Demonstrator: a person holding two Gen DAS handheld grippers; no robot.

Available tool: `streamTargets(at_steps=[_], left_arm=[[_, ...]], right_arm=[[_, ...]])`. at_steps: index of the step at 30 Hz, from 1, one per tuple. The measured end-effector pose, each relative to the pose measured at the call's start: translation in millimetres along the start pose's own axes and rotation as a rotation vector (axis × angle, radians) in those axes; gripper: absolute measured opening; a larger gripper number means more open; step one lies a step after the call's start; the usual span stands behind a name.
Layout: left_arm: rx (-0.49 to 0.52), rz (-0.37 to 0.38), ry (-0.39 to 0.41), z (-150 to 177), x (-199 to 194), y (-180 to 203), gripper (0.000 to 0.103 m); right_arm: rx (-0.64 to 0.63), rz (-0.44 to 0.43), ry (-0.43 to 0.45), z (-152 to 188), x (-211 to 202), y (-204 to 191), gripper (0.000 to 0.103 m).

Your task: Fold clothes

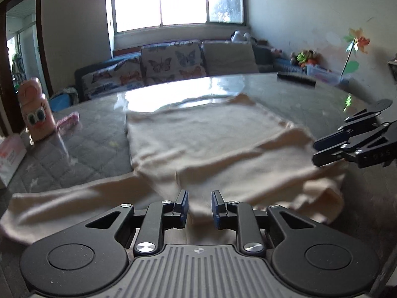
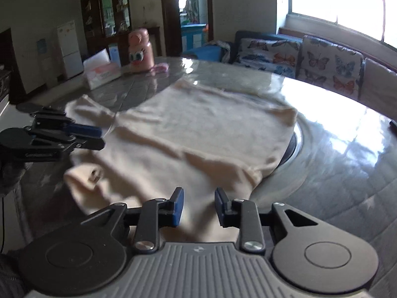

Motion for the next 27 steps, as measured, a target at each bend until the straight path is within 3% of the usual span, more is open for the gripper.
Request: streamTargets(at_steps=[7, 9, 19, 25, 27], left_arm=[[-0.04, -0.044, 0.025, 4, -14, -18, 0.033], [-0.075, -0.089, 0.027, 5, -19, -33, 0.039], [-0.247, -0.392, 0.008, 23, -49, -128, 0.039], [-0.365, -0.555, -0.008, 36, -62, -185, 0.04], [-0.392, -0.577, -0.007, 37, -62, -195, 0.041]], right_arm=[[-0.051, -0.011, 0.011, -13, 2, -18, 0.029], [-0.053, -0.026, 0.015, -20, 10, -24, 0.031], [-0.055, -0.103, -0.024, -51, 83, -71, 0.031], [-0.082, -0.123, -0.021, -54, 89, -85, 0.031], [-0.091, -0.129, -0.02, -55, 91, -90, 0.031]])
Point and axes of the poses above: each gripper's, at about its wrist camera, not at the fingertips, and x roughly the way its jaws point, y to its right, z to its underside, the point moved 3 cm from there along x, roughly the way its jaws point, and after that the axes turned 9 degrees about y, right-handed, at the moved point
